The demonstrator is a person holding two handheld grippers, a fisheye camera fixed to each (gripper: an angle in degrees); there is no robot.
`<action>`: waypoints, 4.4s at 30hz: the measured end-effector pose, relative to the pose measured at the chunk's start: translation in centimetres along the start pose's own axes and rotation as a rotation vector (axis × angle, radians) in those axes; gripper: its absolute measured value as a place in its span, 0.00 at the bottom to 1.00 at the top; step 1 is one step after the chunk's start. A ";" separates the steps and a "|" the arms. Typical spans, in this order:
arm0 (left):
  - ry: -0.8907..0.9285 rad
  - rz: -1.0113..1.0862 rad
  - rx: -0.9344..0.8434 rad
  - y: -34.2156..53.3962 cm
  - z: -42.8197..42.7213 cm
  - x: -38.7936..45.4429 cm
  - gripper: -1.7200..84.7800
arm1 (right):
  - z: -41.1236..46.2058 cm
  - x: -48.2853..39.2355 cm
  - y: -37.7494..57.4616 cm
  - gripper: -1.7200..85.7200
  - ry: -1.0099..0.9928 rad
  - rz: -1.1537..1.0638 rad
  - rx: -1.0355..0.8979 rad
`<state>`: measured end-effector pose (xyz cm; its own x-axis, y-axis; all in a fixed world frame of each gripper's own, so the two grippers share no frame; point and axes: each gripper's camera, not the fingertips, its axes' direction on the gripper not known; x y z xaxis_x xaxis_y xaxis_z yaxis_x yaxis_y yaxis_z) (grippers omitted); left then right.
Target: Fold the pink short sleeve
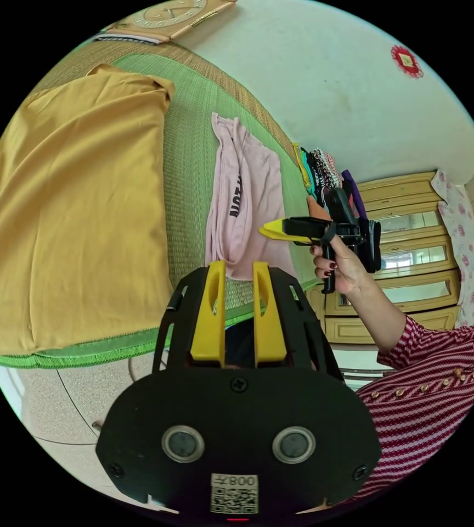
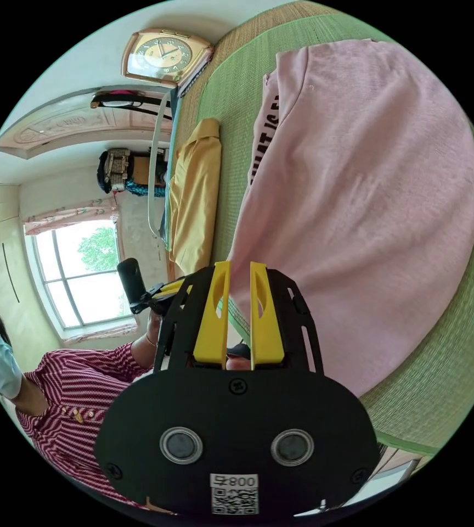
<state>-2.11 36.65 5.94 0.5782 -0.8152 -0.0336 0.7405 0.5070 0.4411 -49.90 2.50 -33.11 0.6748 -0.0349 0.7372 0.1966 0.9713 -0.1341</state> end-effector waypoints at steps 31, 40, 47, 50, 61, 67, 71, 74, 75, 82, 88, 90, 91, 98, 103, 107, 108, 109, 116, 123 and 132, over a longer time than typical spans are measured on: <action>-0.206 -0.004 -0.163 -10.0 5.9 1.7 0.10 | -9.9 10.2 26.5 0.11 -0.006 0.206 0.250; -0.098 -0.044 -0.171 -11.4 6.5 0.2 0.05 | -7.6 10.8 28.8 0.05 -0.002 0.202 0.200; 0.030 -0.063 -0.199 -8.3 6.5 -0.9 0.06 | -7.2 11.9 34.9 0.04 -0.060 0.183 0.183; 0.084 -0.112 -0.208 -7.6 7.3 -2.3 0.07 | -5.7 13.2 36.8 0.05 -0.066 0.201 0.161; 0.253 -0.240 -0.149 -8.3 8.6 -7.3 0.16 | -3.4 18.7 40.3 0.12 -0.197 0.255 0.257; 0.297 -0.257 -0.177 -9.1 9.6 -9.0 0.17 | -0.2 20.2 39.3 0.14 -0.254 0.234 0.229; 0.330 -0.270 -0.231 -9.3 11.3 -9.5 0.17 | 1.6 21.3 38.9 0.13 -0.286 0.233 0.211; 0.346 -0.294 -0.226 -9.3 12.4 -10.1 0.17 | 2.6 22.1 38.4 0.13 -0.297 0.231 0.196; 0.343 -0.296 -0.226 -9.2 12.5 -10.2 0.16 | 2.8 22.4 38.3 0.13 -0.303 0.229 0.193; 0.406 -0.317 -0.222 -7.9 13.7 -11.2 0.14 | 4.5 24.6 37.5 0.11 -0.346 0.218 0.191; 0.432 -0.327 -0.199 -5.9 14.4 -11.8 0.09 | 5.5 26.2 36.9 0.07 -0.352 0.201 0.179; 0.445 -0.325 -0.187 -5.1 14.3 -12.0 0.08 | 5.7 26.9 36.8 0.06 -0.369 0.197 0.182; 0.449 -0.324 -0.183 -4.5 14.3 -12.1 0.08 | 5.8 27.4 36.8 0.05 -0.378 0.195 0.186; 0.481 -0.330 -0.175 -0.7 14.7 -12.8 0.10 | 6.5 29.8 36.0 0.05 -0.388 0.194 0.186; 0.504 -0.320 -0.158 2.5 14.2 -12.8 0.07 | 7.2 32.1 35.4 0.04 -0.393 0.200 0.173; 0.522 -0.281 -0.143 5.1 13.3 -12.0 0.07 | 6.6 33.3 35.7 0.04 -0.423 0.171 0.194; 0.530 -0.271 -0.138 5.5 13.1 -11.9 0.07 | 6.2 33.6 35.9 0.04 -0.446 0.152 0.211; 0.542 -0.250 -0.129 6.3 12.7 -11.5 0.07 | 5.6 33.9 36.3 0.04 -0.459 0.134 0.225; 0.588 -0.108 -0.101 11.7 9.5 -8.4 0.06 | 2.8 34.4 38.5 0.04 -0.496 0.027 0.274; 0.648 0.002 -0.064 17.4 5.9 -5.4 0.06 | -0.2 33.6 41.5 0.04 -0.523 -0.102 0.354; 0.709 0.157 -0.038 24.8 0.9 -0.3 0.06 | -3.4 33.4 45.1 0.04 -0.529 -0.245 0.451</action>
<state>15.77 49.22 17.75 0.7524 -0.3613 -0.5508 0.6343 0.6230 0.4578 -16.05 44.33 -16.81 0.1930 -0.2560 0.9472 -0.0912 0.9565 0.2771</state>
